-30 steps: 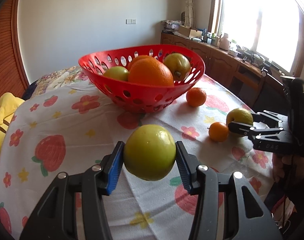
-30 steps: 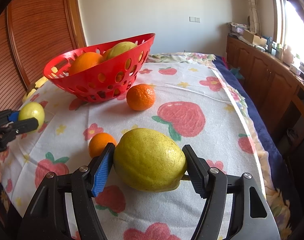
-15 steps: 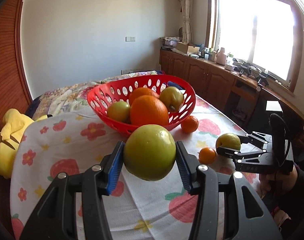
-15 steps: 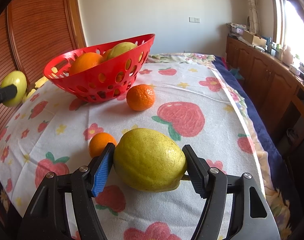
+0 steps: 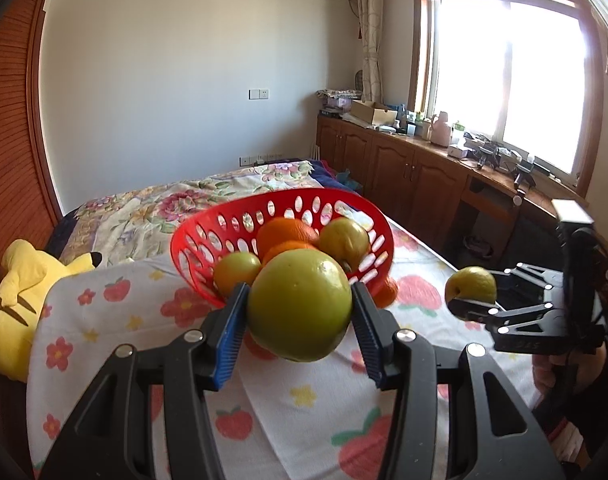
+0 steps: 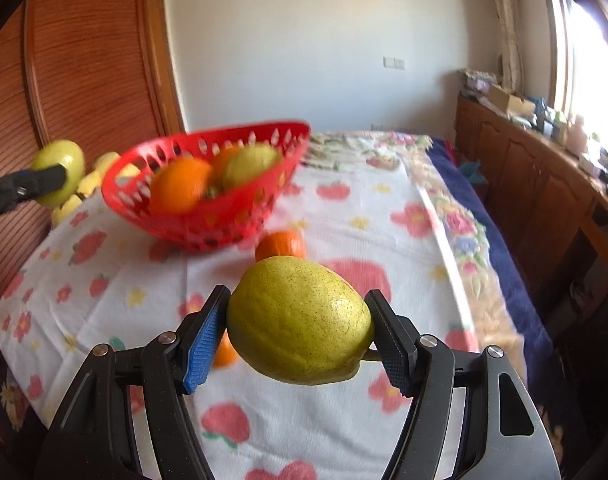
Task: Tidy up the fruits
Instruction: 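Lift the pomelo with the right tool while the left tool carries its green fruit toward the basket, then lower the pomelo into the basket with the right tool while the left tool lowers its green fruit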
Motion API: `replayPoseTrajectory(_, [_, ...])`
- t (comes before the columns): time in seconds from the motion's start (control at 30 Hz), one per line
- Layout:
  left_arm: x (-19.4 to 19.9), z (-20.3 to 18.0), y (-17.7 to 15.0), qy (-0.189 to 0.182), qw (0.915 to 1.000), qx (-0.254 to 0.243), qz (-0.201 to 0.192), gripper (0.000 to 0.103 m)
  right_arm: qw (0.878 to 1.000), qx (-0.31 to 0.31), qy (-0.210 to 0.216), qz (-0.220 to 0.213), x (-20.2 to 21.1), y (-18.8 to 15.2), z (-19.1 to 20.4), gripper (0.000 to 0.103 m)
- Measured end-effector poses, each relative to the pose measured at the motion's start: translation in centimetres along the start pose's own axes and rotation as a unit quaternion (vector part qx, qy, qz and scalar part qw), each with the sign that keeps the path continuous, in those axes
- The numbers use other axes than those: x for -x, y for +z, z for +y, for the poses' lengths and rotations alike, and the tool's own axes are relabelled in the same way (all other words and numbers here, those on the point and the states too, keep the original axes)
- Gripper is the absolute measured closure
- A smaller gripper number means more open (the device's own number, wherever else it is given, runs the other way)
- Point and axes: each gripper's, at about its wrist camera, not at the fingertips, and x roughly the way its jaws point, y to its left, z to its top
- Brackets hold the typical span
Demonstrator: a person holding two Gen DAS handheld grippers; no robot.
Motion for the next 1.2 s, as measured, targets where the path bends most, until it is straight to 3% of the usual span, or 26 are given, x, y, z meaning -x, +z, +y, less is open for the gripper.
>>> replayPoseTrajectory(0.3, [-4.0,2.3,3.6,0.013,0.9999,-0.001,0.006,0.054,0.999,0.023,0.035,-0.031,-1.3,6.7,-0.4,0.032])
replayPoseTrajectory(0.6, [-8.8,4.9,5.8,0.043,0.9981,-0.005,0.044,0.054,0.994,0.070,0.067,-0.040,-4.8,11.8,1.3,0.032])
replayPoseTrajectory(0.87, [-12.2,5.9,6.3,0.046,0.9951,0.000,0.087,0.054,0.992,0.081,0.099,-0.022,-9.1,13.8,3.0,0.032])
replayPoseTrajectory(1.2, [-13.7,5.7,6.4,0.043,0.9938,0.004,0.103,0.053,0.990,0.106,0.094,-0.001,-11.5,13.8,3.6,0.032])
